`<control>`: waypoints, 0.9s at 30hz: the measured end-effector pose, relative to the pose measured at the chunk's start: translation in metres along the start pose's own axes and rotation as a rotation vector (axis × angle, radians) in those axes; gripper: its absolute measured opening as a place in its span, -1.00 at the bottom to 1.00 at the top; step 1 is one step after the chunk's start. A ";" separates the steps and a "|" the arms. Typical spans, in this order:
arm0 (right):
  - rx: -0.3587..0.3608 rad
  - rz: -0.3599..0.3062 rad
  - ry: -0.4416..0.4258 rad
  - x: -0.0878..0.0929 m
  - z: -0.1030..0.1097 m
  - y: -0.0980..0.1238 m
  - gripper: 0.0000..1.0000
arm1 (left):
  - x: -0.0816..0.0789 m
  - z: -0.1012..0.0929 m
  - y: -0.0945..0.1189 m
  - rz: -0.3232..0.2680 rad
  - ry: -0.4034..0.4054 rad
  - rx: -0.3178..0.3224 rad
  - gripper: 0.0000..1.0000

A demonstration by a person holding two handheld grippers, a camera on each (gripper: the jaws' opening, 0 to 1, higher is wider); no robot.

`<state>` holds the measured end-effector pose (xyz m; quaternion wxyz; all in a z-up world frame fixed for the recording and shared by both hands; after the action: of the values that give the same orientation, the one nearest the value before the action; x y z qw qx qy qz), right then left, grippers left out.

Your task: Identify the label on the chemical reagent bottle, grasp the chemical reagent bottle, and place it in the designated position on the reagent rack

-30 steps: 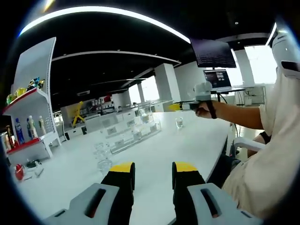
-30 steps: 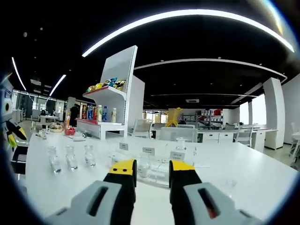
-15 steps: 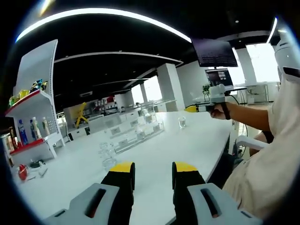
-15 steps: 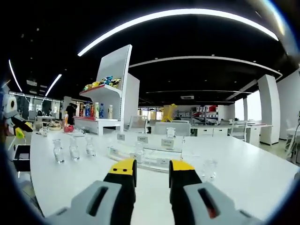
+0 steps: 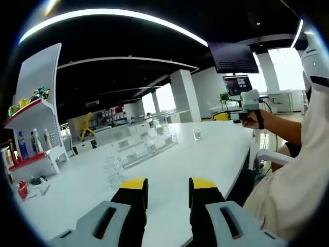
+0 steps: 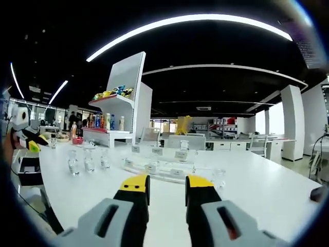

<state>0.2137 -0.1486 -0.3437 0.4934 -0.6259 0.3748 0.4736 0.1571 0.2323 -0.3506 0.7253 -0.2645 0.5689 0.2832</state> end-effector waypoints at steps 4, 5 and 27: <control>0.018 0.004 0.000 0.000 -0.006 0.012 -0.46 | 0.000 0.000 0.000 0.000 -0.001 0.001 -0.36; 0.023 0.006 0.001 0.001 -0.007 0.015 -0.46 | -0.001 0.000 0.000 0.001 -0.001 0.001 -0.36; 0.094 0.039 0.020 0.000 -0.017 0.059 -0.45 | -0.006 -0.003 0.002 -0.008 -0.015 0.007 -0.37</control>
<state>0.1617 -0.1792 -0.3580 0.5095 -0.5992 0.4136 0.4586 0.1524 0.2313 -0.3456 0.7316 -0.2623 0.5634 0.2804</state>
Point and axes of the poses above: the point that each gripper's makers call its tool centre point, and the gripper's own axes: y roughly backward along the fingers, z roughly to its left, x roughly out of its underside, the point moved 2 cm from there along y, roughly backward along the fingers, and after that the axes turned 11 degrees about -z, right-handed, at the moved point
